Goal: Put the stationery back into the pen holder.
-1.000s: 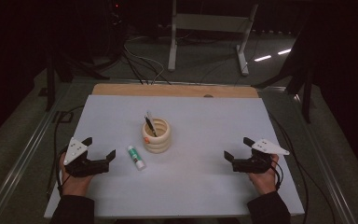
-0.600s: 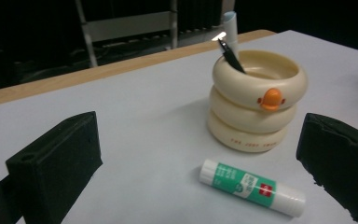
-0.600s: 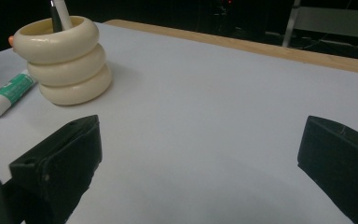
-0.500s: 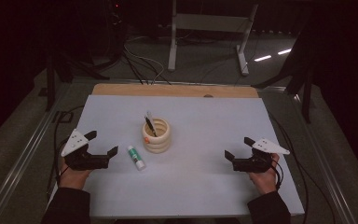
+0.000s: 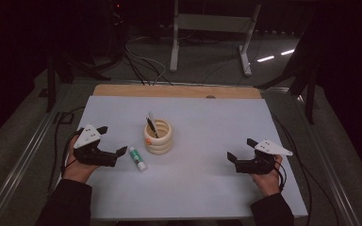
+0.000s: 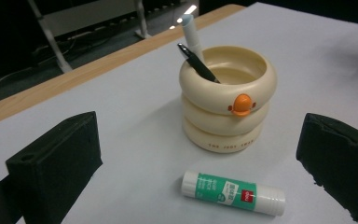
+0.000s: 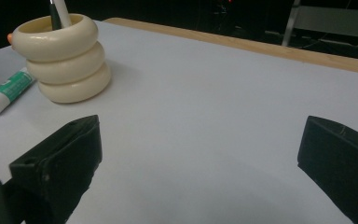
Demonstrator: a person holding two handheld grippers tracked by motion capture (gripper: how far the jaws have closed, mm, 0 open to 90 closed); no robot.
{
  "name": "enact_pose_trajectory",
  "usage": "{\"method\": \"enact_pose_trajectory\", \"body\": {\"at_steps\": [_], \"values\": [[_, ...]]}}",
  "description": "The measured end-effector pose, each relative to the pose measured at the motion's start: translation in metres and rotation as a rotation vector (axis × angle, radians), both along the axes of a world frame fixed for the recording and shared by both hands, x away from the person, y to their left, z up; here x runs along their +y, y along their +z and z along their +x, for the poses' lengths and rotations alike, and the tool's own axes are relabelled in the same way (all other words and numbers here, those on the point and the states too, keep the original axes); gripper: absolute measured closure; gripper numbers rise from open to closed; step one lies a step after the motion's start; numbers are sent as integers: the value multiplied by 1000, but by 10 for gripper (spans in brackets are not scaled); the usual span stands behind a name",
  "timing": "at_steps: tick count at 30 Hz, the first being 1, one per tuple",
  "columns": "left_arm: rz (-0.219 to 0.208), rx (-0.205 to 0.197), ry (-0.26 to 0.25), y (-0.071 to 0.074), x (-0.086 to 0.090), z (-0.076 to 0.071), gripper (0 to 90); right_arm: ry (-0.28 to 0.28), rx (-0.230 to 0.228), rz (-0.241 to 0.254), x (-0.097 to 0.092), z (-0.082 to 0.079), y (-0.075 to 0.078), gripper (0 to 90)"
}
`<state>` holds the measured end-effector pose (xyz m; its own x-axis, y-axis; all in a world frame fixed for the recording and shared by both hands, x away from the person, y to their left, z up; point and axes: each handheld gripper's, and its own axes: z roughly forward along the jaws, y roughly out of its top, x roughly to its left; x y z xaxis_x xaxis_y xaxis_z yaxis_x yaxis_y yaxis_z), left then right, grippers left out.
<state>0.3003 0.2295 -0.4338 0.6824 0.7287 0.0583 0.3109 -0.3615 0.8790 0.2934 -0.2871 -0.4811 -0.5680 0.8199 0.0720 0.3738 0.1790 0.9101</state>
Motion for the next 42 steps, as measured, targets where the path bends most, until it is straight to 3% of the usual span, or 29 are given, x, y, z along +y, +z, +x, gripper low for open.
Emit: {"method": "enact_pose_trajectory", "body": {"at_steps": [9,14,25,33,36,42], "values": [[58,19,-20,-1,-13,5,3,0,2,1,0,0,0,0],[97,45,5,-2,-23,5,3,-1,4,2,0,-1,1,0],[63,95,148,-20,-46,1,3,2,-1,-1,2,-3,1,0],[108,130,250,-26,-55,-1,3,-1,-3,18,0,-3,3,0],[93,144,295,-29,-57,-2,4,-3,-2,21,-1,-4,3,0],[88,168,315,-37,-65,-4,4,-4,-2,24,-1,-4,3,0]]}}
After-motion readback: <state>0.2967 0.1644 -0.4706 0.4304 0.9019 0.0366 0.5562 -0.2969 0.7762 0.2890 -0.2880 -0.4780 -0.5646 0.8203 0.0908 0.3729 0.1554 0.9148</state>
